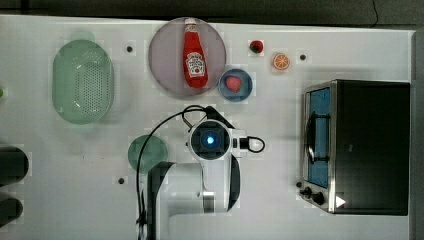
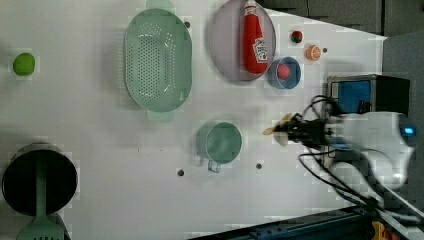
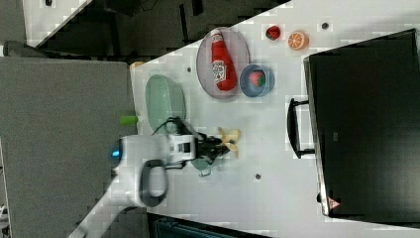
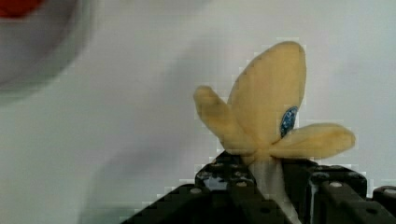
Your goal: Pick banana from table and place on oven.
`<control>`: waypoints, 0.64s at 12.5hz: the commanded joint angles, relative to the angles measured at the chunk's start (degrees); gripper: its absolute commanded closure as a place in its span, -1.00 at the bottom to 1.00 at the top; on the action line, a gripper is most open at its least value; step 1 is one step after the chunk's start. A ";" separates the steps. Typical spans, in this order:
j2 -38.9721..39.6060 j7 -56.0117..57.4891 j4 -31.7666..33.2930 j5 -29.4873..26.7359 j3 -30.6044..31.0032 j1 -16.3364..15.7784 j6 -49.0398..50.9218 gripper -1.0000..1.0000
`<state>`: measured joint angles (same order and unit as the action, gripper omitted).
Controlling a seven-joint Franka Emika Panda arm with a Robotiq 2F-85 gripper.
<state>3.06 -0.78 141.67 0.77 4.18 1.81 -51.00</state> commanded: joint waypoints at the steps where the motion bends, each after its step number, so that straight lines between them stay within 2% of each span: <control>1: -12.28 0.54 -5.29 -0.36 -0.68 -1.16 9.70 0.50; 5: -22.95 0.54 -14.07 -0.37 -2.93 -1.13 27.77 0.50; 8: -26.22 0.54 -19.89 -0.35 -4.32 -1.02 40.06 0.50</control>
<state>-27.03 -0.57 123.32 0.13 0.19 -0.02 -13.95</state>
